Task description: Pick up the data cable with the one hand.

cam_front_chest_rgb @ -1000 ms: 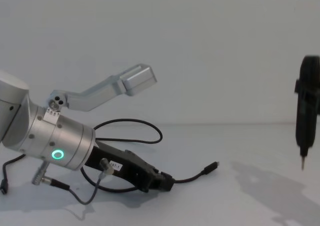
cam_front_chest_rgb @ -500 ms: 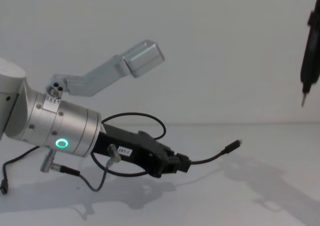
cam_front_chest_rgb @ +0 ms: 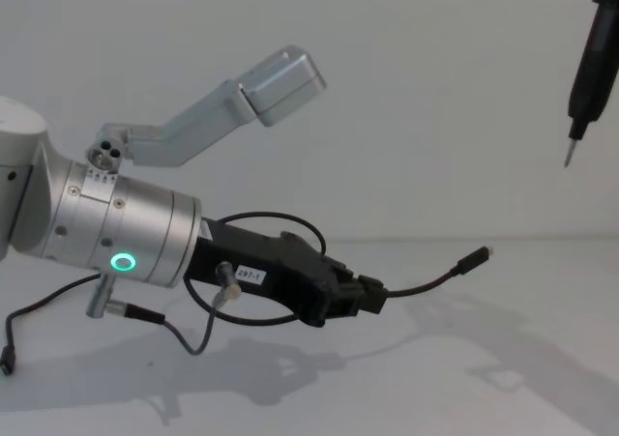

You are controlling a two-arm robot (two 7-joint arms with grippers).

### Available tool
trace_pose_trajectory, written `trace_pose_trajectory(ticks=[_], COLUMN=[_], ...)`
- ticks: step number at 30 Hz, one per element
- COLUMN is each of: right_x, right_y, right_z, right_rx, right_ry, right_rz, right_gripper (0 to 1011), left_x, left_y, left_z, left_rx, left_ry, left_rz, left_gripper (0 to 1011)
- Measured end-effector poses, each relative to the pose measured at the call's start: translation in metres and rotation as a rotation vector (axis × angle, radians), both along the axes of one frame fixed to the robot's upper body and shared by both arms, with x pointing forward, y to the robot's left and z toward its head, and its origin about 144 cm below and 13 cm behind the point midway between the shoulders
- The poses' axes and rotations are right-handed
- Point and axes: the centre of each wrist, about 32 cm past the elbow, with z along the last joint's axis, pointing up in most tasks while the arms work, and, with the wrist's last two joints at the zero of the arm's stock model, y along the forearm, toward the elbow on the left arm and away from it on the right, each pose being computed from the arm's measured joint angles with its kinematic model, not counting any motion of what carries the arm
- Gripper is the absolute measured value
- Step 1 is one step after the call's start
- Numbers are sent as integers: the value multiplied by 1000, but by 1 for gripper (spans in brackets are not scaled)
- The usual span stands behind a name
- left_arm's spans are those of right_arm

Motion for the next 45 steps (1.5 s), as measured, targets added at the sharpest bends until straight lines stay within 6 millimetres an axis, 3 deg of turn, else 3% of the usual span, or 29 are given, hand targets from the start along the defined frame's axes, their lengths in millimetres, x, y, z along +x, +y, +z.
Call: trace_pose_trajectory(ticks=[45], right_x=[20], right_y=[15], right_z=[-14], right_rx=[78], right_ry=[132], right_rz=[76], right_gripper=[279], left_x=[-2], left_y=[-1], left_z=[3], left_rx=[-14], left_ry=[-21], left_rz=[-20], left_gripper=[50])
